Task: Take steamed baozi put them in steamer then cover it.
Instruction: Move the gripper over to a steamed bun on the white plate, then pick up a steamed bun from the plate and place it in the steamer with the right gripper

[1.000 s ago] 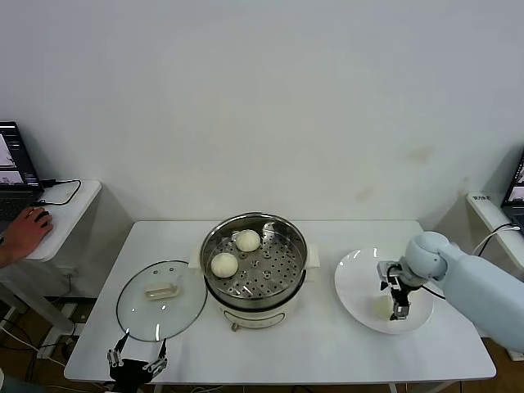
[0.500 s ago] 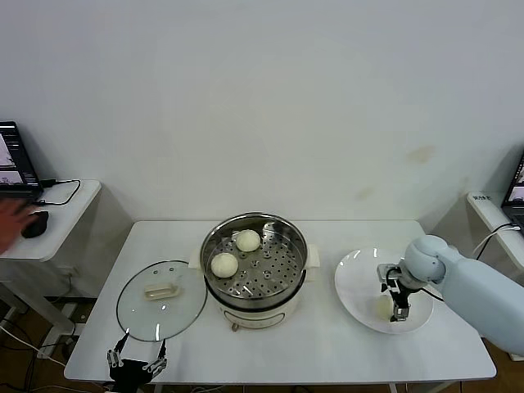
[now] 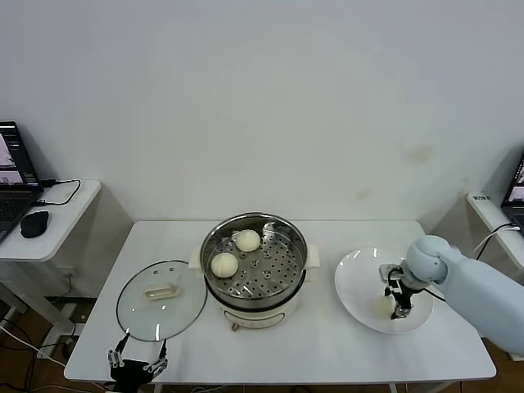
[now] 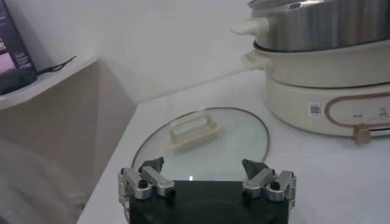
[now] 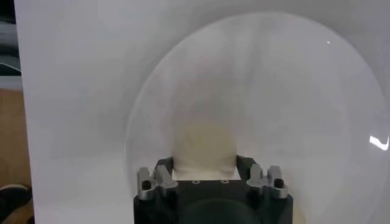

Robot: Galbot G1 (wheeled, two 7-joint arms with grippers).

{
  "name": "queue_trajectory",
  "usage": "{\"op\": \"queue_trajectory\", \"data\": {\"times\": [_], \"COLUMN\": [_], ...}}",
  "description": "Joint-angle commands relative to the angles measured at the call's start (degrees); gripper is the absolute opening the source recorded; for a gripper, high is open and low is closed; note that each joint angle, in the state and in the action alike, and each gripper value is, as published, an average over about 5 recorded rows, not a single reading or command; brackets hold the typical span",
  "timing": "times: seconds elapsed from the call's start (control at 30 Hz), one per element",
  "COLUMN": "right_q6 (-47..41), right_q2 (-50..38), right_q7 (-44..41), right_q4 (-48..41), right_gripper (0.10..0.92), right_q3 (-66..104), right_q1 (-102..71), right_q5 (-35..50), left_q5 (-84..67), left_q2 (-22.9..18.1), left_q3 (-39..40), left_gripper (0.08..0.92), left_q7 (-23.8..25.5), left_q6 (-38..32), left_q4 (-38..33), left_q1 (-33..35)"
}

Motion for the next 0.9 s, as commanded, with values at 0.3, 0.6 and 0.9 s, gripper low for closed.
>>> {"op": "queue_trajectory", "data": {"times": [0.3,0.6,0.9], "right_q6": [5.5,24.7,41.05], "right_q2": [0.44,13.52,28.16], "right_q7": [-5.99,-10.46,-11.87], "right_q4": [-1.05,-8.75,-13.76], "right_gripper": [0.602,0.602,0.608], "right_q3": [-5.08,-11.09,-15.76], "right_q1": [20.75,37.17,44.81], "right_q5": [14.39,21.52,22.77], "left_q5": [0.0,-0.2,-0.47], "left_q2": [-0.13,-0.03,-0.45], "left_q3": [0.47,0.33,-0.15], "left_gripper": [0.823,0.823,0.823], "left_q7": [-0.07,-0.17,-0.52], "left_q6": [-0.05,-0.15,-0.48], "left_q4": [0.0,-0.51,-0.85], "left_q1": [-1.04,-0.89,-0.78]}}
